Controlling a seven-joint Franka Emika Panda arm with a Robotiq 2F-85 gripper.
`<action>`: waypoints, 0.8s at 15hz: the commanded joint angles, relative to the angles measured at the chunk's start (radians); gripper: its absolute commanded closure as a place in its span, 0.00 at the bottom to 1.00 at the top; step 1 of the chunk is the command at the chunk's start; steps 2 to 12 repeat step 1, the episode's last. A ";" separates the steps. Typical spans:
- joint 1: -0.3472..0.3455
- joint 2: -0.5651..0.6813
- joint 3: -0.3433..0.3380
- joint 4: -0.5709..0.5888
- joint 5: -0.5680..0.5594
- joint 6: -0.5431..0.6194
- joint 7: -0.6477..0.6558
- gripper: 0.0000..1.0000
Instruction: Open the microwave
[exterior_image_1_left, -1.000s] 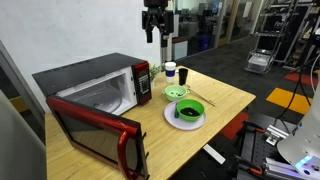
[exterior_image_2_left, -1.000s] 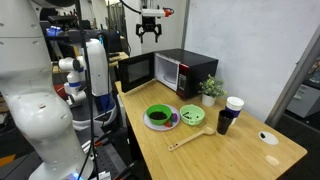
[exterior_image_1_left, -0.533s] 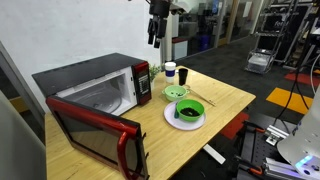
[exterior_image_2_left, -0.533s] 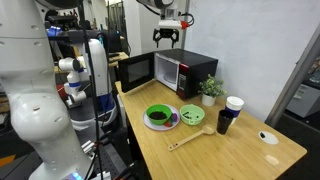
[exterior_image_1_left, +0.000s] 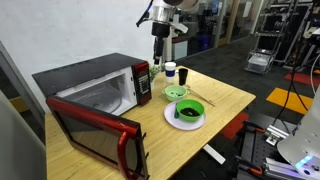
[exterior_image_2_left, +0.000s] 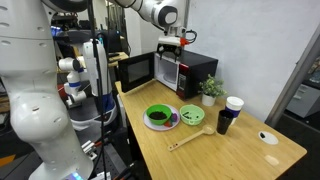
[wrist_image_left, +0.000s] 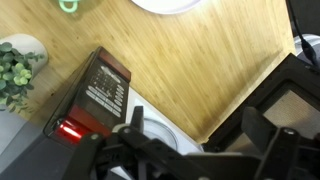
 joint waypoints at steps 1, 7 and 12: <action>-0.009 0.005 0.014 -0.003 -0.007 -0.001 0.011 0.00; -0.009 0.005 0.014 -0.003 -0.007 -0.001 0.011 0.00; -0.009 0.005 0.014 -0.003 -0.007 -0.001 0.011 0.00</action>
